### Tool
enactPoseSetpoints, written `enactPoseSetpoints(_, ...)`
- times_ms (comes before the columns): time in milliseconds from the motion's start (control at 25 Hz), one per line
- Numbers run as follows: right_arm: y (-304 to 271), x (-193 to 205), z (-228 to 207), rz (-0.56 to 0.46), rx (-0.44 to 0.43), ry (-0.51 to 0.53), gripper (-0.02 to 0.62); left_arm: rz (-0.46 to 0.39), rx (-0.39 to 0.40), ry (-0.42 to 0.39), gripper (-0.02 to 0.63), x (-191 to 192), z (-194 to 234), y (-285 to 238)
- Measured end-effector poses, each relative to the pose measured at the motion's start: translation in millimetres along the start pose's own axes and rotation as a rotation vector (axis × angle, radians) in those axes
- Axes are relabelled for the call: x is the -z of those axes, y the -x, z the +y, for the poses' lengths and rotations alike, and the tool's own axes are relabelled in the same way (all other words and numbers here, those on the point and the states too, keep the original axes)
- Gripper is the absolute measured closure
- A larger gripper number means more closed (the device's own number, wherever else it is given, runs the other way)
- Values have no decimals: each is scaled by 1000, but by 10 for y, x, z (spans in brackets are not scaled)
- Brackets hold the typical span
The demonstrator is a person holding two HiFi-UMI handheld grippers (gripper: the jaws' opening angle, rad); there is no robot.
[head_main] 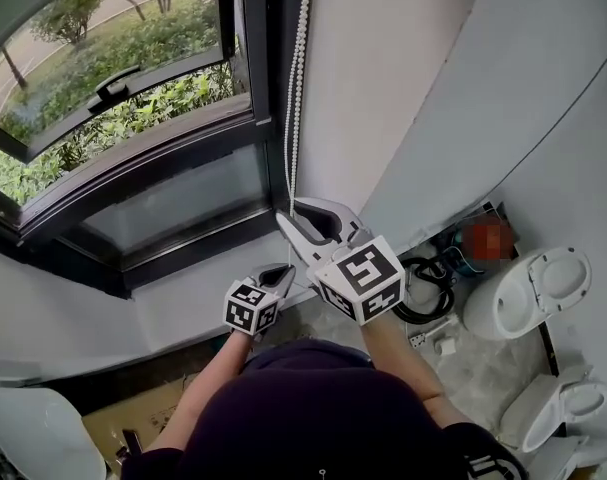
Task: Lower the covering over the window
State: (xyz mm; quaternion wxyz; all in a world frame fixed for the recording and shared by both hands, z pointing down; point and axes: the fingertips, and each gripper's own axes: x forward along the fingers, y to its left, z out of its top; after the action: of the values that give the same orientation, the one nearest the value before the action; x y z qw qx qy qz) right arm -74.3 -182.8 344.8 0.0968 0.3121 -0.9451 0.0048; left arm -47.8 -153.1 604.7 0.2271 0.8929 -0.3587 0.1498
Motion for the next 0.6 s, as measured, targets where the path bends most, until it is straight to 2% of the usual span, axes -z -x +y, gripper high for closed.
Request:
enactPoseSetpoints(80, -21, -16, -22, -2, 17, 4, 562, -2, -1, 0, 594, -1, -5, 8)
enactPoseSetpoints(120, -21, -14, -34, -3, 27, 7, 572, -5, -2, 5, 594, -13, -7, 15)
enactPoseSetpoints(360, 6, 15, -87, -27, 53, -1, 581, -10, -8, 19, 594, 6, 5, 33)
enactPoseSetpoints(520, -58, 244, -97, 34, 60, 20, 583, 81, -4, 0, 594, 198, -26, -26)
enactPoseSetpoints(600, -82, 349, -102, 45, 57, -2, 583, 102, -12, 32, 594, 314, 18, -11)
